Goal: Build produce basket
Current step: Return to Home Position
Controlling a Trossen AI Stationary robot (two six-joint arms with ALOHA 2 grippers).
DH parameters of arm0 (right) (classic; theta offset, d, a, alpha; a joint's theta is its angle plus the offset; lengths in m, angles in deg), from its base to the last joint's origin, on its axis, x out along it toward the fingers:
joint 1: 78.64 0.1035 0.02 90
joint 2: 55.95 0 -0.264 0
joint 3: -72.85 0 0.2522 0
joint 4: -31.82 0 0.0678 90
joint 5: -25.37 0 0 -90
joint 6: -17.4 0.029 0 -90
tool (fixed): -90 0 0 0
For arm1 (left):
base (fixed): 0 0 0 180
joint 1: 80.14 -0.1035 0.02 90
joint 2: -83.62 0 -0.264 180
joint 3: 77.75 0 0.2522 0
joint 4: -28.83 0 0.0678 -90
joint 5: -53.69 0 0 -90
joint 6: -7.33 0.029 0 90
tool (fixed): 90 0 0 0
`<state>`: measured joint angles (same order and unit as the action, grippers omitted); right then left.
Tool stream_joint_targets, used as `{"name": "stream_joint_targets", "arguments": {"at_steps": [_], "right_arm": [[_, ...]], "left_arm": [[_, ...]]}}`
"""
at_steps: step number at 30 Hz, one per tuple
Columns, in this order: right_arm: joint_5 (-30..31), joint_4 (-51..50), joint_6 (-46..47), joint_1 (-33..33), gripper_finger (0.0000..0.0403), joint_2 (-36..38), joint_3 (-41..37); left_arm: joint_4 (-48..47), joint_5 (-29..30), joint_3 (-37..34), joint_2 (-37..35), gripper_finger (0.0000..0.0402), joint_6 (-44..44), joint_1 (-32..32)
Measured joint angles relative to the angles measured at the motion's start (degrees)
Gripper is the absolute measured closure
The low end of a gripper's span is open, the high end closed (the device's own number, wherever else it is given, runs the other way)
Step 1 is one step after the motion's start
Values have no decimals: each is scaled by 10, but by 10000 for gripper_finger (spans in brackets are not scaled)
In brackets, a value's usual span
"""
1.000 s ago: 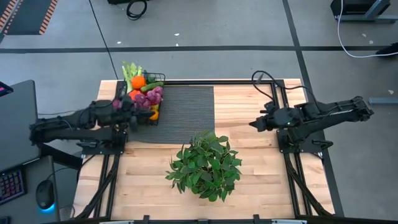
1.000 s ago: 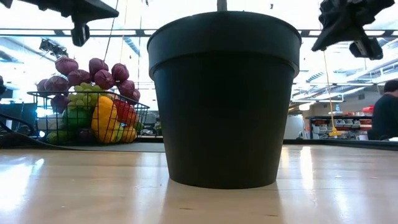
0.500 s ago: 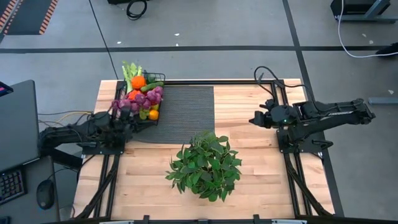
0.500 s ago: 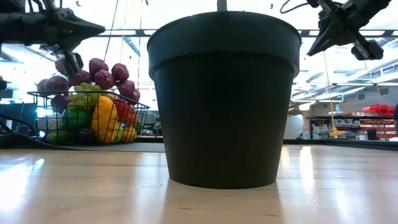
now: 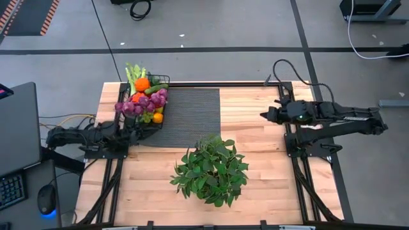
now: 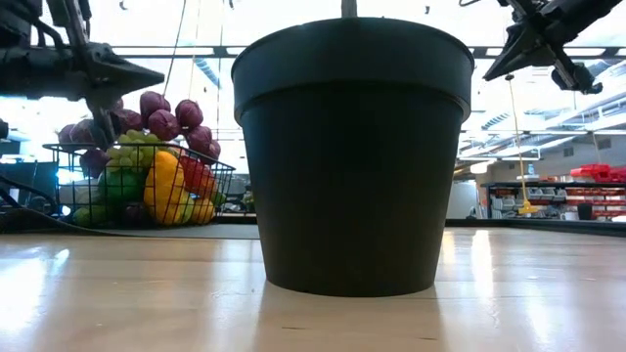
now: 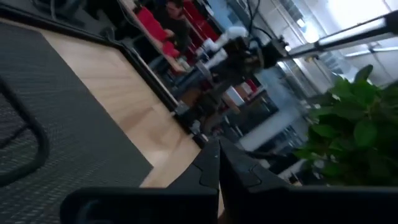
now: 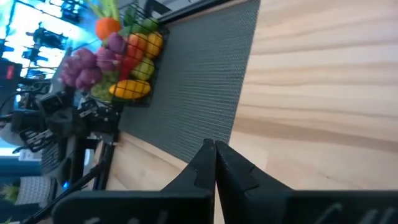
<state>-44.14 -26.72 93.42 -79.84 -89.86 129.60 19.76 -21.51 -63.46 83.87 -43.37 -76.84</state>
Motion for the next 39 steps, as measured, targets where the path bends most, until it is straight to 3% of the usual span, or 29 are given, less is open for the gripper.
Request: {"name": "stream_joint_targets", "arguments": {"at_steps": [6,10,17,22,26,33,39], "right_arm": [[15,-28,-27,1,395,58,-16],[11,43,-59,20,397,109,-92],[23,357,-228,41,395,190,-301],[22,401,-329,41,394,216,-394],[-33,416,-432,40,392,188,-401],[-51,404,-590,40,391,154,-402],[-52,405,-614,41,392,140,-402]], "left_arm": [[-2,40,0,1,398,-2,20],[-3,41,0,1,397,1,20],[-10,40,0,1,397,153,19],[-12,40,0,1,393,377,19],[-11,41,0,1,386,541,19],[5,47,-1,1,385,555,17],[7,46,-1,1,391,555,17]]}}
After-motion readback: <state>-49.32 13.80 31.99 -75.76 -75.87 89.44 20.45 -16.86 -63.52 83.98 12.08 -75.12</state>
